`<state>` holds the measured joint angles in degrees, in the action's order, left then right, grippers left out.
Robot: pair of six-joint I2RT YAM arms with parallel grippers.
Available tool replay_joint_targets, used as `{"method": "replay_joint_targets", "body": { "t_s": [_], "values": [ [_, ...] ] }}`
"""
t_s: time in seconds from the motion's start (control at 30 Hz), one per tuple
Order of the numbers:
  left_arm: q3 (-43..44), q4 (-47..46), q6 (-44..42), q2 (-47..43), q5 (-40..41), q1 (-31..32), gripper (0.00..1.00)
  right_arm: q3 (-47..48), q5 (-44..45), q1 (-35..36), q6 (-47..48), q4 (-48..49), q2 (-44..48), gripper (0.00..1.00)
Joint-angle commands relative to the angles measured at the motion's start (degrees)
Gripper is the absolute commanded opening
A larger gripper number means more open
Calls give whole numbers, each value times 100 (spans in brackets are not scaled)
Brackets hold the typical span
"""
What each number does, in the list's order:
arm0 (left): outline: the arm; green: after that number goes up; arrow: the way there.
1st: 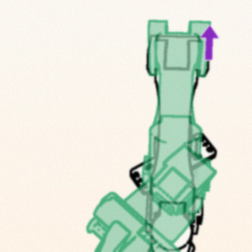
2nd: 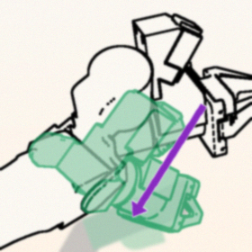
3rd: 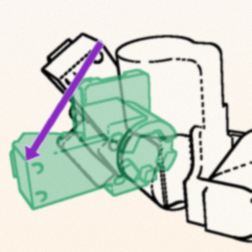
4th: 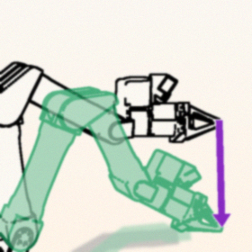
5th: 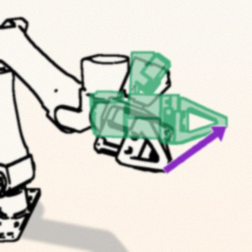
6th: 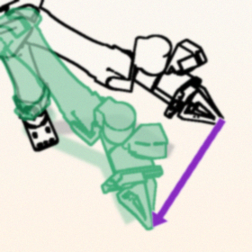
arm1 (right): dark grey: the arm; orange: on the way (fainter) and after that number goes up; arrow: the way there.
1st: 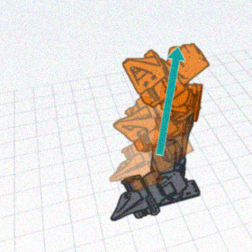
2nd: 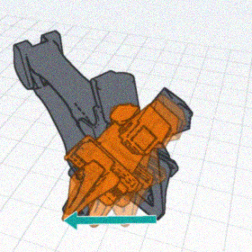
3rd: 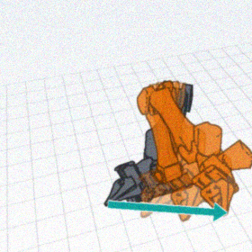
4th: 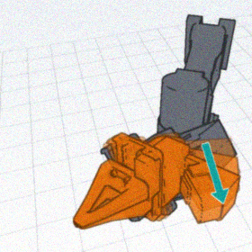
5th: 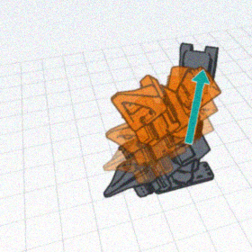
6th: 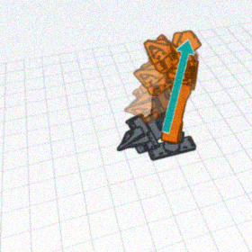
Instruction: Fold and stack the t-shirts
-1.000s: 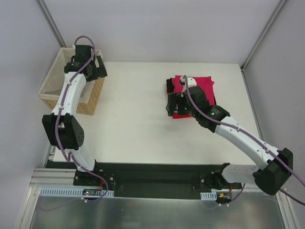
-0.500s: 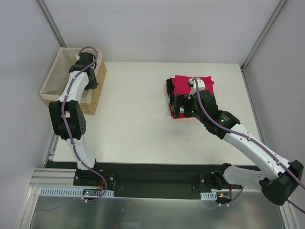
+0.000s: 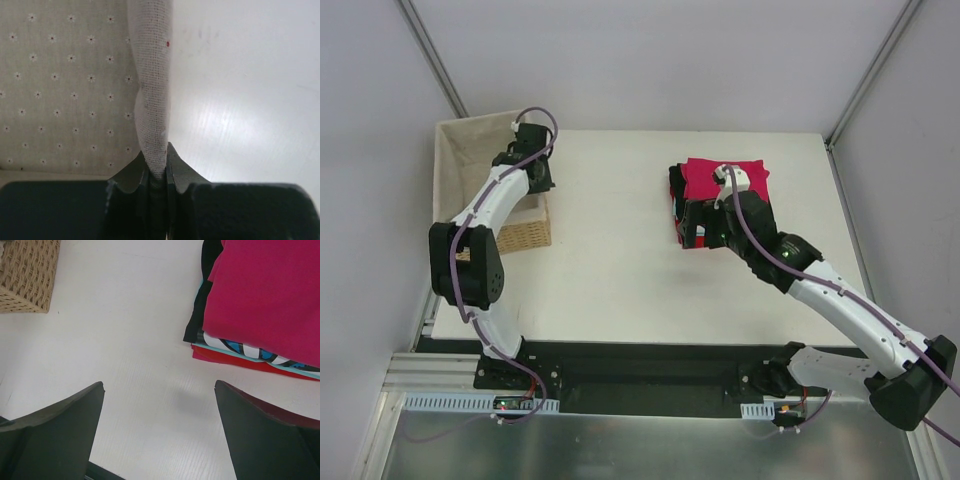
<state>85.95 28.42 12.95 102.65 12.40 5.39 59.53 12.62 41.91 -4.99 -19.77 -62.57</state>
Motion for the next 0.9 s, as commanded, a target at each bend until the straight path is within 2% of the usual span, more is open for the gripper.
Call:
{"method": "replay_joint_targets", "body": {
  "t_s": [0.0, 0.13, 0.47, 0.5, 0.53, 0.6, 0.63, 0.67, 0.87],
  "values": [
    [-771, 559, 699, -298, -204, 734, 0, -46, 21, 80, -133, 52, 174, 97],
    [-1247, 348, 902, -675, -177, 1113, 0, -125, 82, 116, -125, 8, 210, 96],
    [-1757, -91, 885, -1265, -423, 1193, 0, -117, 214, 247, -160, 26, 104, 97],
    [-1749, -109, 832, -1265, -414, 1201, 6, -99, 232, 274, -142, 17, 61, 97],
    [-1731, -109, 806, -1239, -397, 1193, 25, -73, 241, 282, -142, 0, 52, 96],
    [-1705, -109, 797, -1221, -362, 1201, 46, -3, 311, 335, -125, -53, 34, 97],
    [-1705, -109, 823, -1256, -344, 1193, 89, 15, 398, 353, -116, -88, 25, 97],
    [-1687, -109, 849, -1274, -326, 1193, 99, 41, 442, 370, -98, -141, 25, 97],
    [-1327, -65, 832, -1818, -282, 1237, 99, 287, 768, 414, 25, -369, 43, 97]
  ]
}}
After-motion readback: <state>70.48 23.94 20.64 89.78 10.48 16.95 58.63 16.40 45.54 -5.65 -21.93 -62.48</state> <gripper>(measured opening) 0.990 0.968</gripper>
